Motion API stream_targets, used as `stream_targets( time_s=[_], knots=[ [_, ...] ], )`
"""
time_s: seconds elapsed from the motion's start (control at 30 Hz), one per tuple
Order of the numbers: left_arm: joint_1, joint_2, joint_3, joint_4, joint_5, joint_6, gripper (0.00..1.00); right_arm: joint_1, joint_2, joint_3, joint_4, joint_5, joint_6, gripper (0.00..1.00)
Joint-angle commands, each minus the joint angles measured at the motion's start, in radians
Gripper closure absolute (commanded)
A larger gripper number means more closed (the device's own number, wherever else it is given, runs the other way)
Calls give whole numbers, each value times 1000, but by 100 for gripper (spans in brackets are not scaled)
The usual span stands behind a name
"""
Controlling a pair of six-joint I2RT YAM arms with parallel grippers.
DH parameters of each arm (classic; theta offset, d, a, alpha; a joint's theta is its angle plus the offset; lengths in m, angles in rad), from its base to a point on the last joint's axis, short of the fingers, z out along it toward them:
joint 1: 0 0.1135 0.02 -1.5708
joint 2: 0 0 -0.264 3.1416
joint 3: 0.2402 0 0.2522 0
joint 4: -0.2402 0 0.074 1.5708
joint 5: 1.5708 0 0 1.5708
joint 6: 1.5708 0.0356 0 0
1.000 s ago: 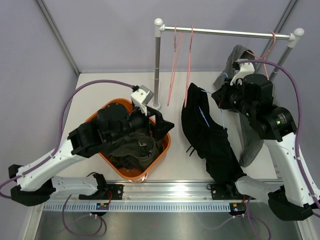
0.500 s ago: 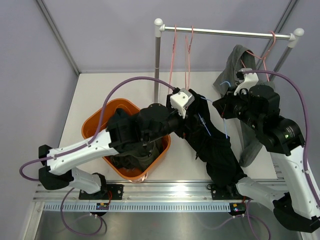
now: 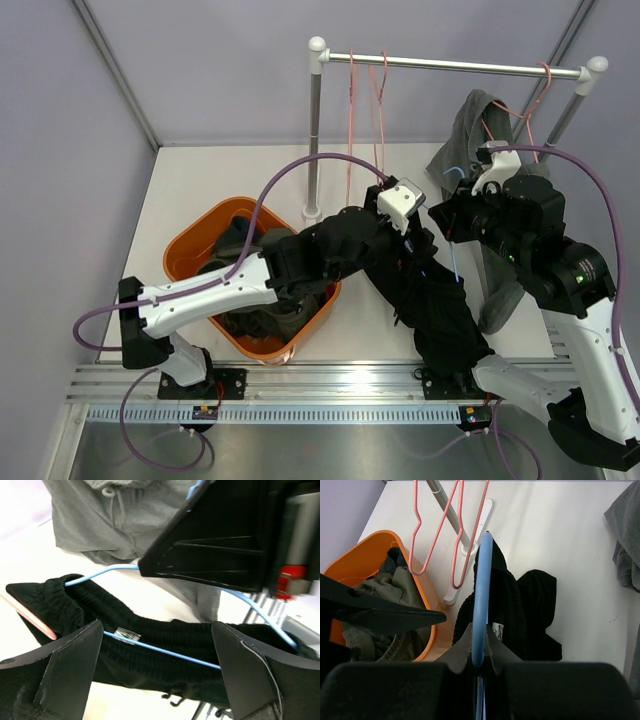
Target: Remove the shorts from the hanger
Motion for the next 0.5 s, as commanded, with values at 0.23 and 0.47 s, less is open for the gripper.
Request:
stream_targets(
  time_s=[0.23,0.47],
  knots=[
    [121,62,42,55,-18,-23,12,11,-26,42,13,7,-4,100],
    [163,95,59,30,-1,-23,16,11,-26,39,12,7,-4,100]
  ],
)
